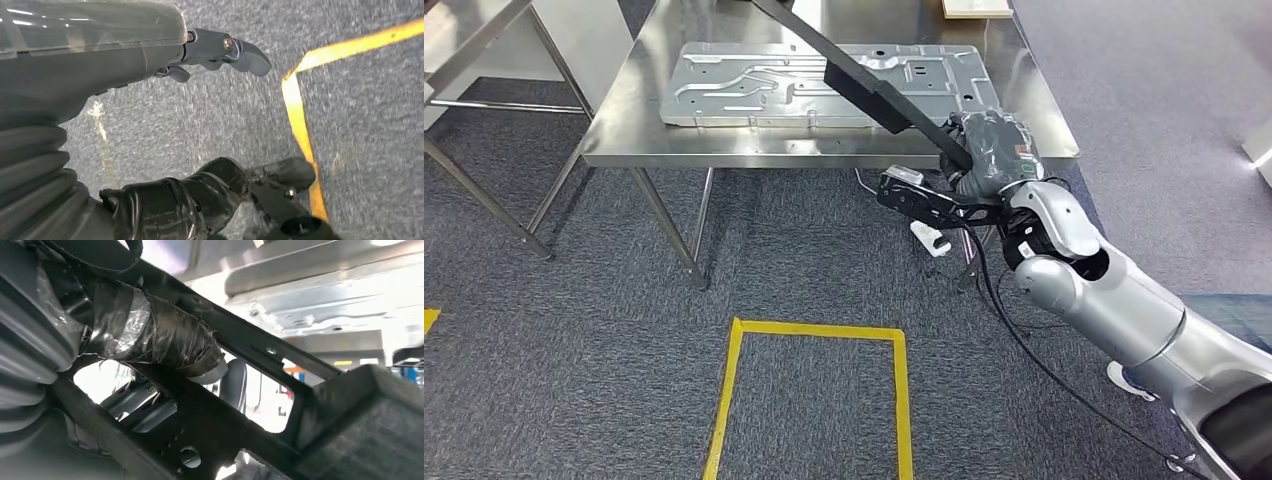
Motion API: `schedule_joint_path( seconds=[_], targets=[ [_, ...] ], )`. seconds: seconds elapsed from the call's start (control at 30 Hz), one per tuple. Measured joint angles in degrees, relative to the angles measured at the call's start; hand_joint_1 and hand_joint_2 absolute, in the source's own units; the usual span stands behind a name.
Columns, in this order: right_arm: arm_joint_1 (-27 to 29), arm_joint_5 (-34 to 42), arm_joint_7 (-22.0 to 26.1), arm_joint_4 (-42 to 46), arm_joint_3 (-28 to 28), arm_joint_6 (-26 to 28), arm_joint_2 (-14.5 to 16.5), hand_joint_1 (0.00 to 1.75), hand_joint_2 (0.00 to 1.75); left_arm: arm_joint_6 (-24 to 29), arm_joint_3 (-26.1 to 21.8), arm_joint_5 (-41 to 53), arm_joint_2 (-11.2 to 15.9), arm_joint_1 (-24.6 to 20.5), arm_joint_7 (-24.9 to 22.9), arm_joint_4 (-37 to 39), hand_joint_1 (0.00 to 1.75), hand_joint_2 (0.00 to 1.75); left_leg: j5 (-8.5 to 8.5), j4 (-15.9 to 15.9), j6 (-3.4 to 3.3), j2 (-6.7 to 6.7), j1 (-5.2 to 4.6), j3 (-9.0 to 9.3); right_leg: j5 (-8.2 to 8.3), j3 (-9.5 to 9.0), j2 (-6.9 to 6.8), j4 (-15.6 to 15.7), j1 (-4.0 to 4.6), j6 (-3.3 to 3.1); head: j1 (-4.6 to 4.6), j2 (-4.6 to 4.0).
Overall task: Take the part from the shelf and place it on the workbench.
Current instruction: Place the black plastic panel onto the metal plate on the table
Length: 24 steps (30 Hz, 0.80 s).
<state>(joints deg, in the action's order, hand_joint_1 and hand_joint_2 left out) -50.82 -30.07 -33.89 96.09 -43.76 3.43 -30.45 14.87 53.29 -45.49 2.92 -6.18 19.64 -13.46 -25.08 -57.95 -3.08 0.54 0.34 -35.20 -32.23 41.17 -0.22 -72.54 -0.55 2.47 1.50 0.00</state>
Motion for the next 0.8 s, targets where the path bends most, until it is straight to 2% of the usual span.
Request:
schedule_joint_path(
  seconds=[0.03, 0.07, 0.1, 0.13, 0.2, 0.23, 0.37, 0.4, 0.43, 0.5, 0.53, 0.57, 0.6, 0.63, 0.67, 0.7, 0.73, 0.8],
  targets=[
    [0.23, -1.87, -0.30, -0.03, -0.21, -0.91, -0.16, 1.75, 1.75, 0.17, 0.00, -0.07, 0.01, 0.02, 0.29, 0.00, 0.00, 1.75, -0.19, -0.09, -0.04, 0.06, -0.01, 0.09, 0.01, 1.49, 0.04, -2.01, -0.03, 0.07, -0.02, 0.00],
    [0.42, -3.73, -0.56, -0.04, -0.38, -1.90, -0.35, 1.75, 1.75, 0.33, 0.00, -0.16, 0.02, 0.04, 0.67, 0.00, 0.00, 1.75, -0.44, -0.23, -0.04, 0.14, 0.00, 0.22, 1.14, 1.85, 0.05, -1.76, -0.07, 0.07, -0.03, 0.00],
    [0.53, -5.30, -0.78, -0.06, -0.50, -2.83, -0.59, 1.75, 1.75, 0.45, 0.00, -0.29, 0.02, 0.04, 1.08, 0.00, 0.00, 1.75, -0.74, -0.43, 0.04, 0.24, 0.00, 0.40, 3.18, 1.09, 0.04, 0.69, -0.12, 0.03, -0.04, 0.00],
    [0.53, -6.70, -0.89, -0.07, -0.59, -3.76, -0.85, 1.75, 1.75, 0.52, 0.00, -0.41, 0.02, 0.04, 1.46, 0.00, 0.00, 1.75, -1.09, -0.66, 0.18, 0.36, 0.01, 0.63, 5.51, -0.62, 0.05, 4.88, -0.16, -0.07, -0.05, 0.00],
    [0.35, -9.03, -0.95, -0.06, -0.77, -5.47, -1.25, 1.75, 1.75, 0.55, -0.01, -0.65, 0.01, -0.01, 2.04, 0.00, 0.00, 1.75, -1.78, -1.07, 0.66, 0.53, -0.17, 0.79, 7.81, -3.87, 0.12, 11.60, -0.05, -0.47, -0.04, 0.00],
    [0.27, -10.02, -0.95, -0.04, -0.87, -6.24, -1.36, 1.75, 1.75, 0.56, -0.01, -0.72, 0.01, -0.04, 2.21, 0.00, 0.00, 1.75, -1.99, -1.13, 0.92, 0.57, -0.26, 0.81, 7.91, -4.63, 0.16, 13.12, 0.04, -0.75, -0.03, 0.00],
    [0.22, -13.58, -0.81, 0.09, -1.08, -8.89, -1.83, 1.75, 1.75, 0.62, -0.02, -0.89, 0.03, -0.03, 2.51, 0.00, 0.00, 1.75, -2.92, -1.34, 2.06, 0.42, -0.33, 1.13, 7.13, -5.81, 0.11, 13.96, 0.01, -2.20, 0.09, 0.00],
    [0.19, -14.51, -0.65, 0.15, -1.09, -9.56, -1.90, 1.75, 1.75, 0.62, -0.03, -0.92, 0.03, -0.01, 2.55, 0.00, 0.00, 1.75, -3.65, -2.98, 2.29, 0.28, -0.33, 0.51, 6.94, -6.41, 0.01, 14.19, -0.08, -2.57, 0.21, 0.00],
    [0.15, -15.51, -0.39, 0.21, -1.12, -10.40, -1.97, 1.75, 1.75, 0.63, -0.03, -0.96, 0.02, 0.00, 2.59, 0.00, 0.00, 1.75, -4.75, -5.85, 2.49, 0.11, -0.27, -0.90, 6.65, -7.03, -0.10, 14.36, -0.12, -2.91, 0.31, 0.00],
    [0.07, -17.08, 0.15, 0.27, -1.28, -12.04, -2.04, 1.75, 1.75, 0.62, -0.05, -1.06, 0.01, -0.04, 2.63, 0.00, 0.00, 1.75, -6.98, -13.75, 2.69, -0.08, -0.20, -5.63, 5.91, -7.90, -0.18, 14.38, 0.05, -3.23, 0.41, 0.00],
    [0.10, -17.72, 0.39, 0.27, -1.45, -12.86, -2.07, 1.75, 1.75, 0.62, -0.06, -1.10, 0.01, 0.01, 2.63, 0.00, 0.00, 1.75, -7.14, -16.61, 2.70, -0.11, -0.19, -7.85, 5.47, -8.41, -0.12, 14.38, 0.14, -3.27, 0.39, 0.00],
    [0.14, -18.14, 0.56, 0.27, -1.67, -13.45, -2.07, 1.75, 1.75, 0.62, -0.07, -1.14, 0.01, 0.10, 2.63, 0.00, 0.00, 1.75, -6.39, -17.72, 2.65, -0.12, -0.20, -9.23, 5.01, -8.97, -0.05, 14.38, 0.22, -3.28, 0.41, 0.00],
    [0.19, -18.50, 0.73, 0.28, -1.90, -13.93, -2.07, 1.75, 1.75, 0.64, -0.07, -1.13, 0.01, 0.20, 2.63, 0.00, 0.00, 1.75, -4.26, -16.27, 2.44, -0.12, -0.23, -9.39, 4.46, -9.69, 0.03, 14.38, 0.32, -3.26, 0.41, 0.00],
    [0.23, -18.80, 0.89, 0.34, -2.08, -14.26, -2.07, 1.75, 1.75, 0.67, -0.07, -1.13, 0.02, 0.27, 2.63, 0.00, 0.00, 1.75, -1.24, -12.64, 2.05, -0.12, -0.31, -8.49, 3.83, -10.54, 0.10, 14.39, 0.43, -3.22, 0.42, 0.00],
    [0.25, -19.14, 1.06, 0.40, -2.19, -14.51, -2.10, 1.75, 1.75, 0.70, -0.07, -1.12, 0.08, 0.31, 2.63, 0.01, 0.00, 1.75, 1.17, -8.76, 1.55, -0.13, -0.47, -7.03, 3.19, -11.24, 0.10, 14.47, 0.50, -3.12, 0.34, 0.00],
    [0.20, -19.48, 1.23, 0.49, -2.26, -14.75, -2.14, 1.75, 1.75, 0.73, -0.07, -1.11, 0.14, 0.32, 2.63, 0.02, 0.00, 1.75, 2.87, -4.96, 1.08, -0.17, -0.68, -5.42, 2.56, -11.85, 0.13, 14.55, 0.61, -2.90, 0.28, 0.00],
    [0.16, -19.88, 1.37, 0.59, -2.29, -14.97, -2.18, 1.75, 1.75, 0.75, -0.07, -1.08, 0.19, 0.26, 2.63, 0.03, 0.00, 1.75, 3.34, -2.62, 0.71, -0.22, -0.95, -4.22, 2.07, -12.24, 0.12, 14.77, 0.55, -2.59, 0.26, 0.00],
    [0.18, -20.70, 1.64, 0.70, -2.39, -15.39, -2.25, 1.75, 1.75, 0.80, -0.08, -0.99, 0.22, 0.19, 2.64, 0.04, 0.00, 1.75, 2.22, -0.79, 0.26, -0.21, -1.33, -2.86, 1.80, -13.04, 0.10, 14.88, 0.39, -1.90, 0.22, 0.00]
  ],
)
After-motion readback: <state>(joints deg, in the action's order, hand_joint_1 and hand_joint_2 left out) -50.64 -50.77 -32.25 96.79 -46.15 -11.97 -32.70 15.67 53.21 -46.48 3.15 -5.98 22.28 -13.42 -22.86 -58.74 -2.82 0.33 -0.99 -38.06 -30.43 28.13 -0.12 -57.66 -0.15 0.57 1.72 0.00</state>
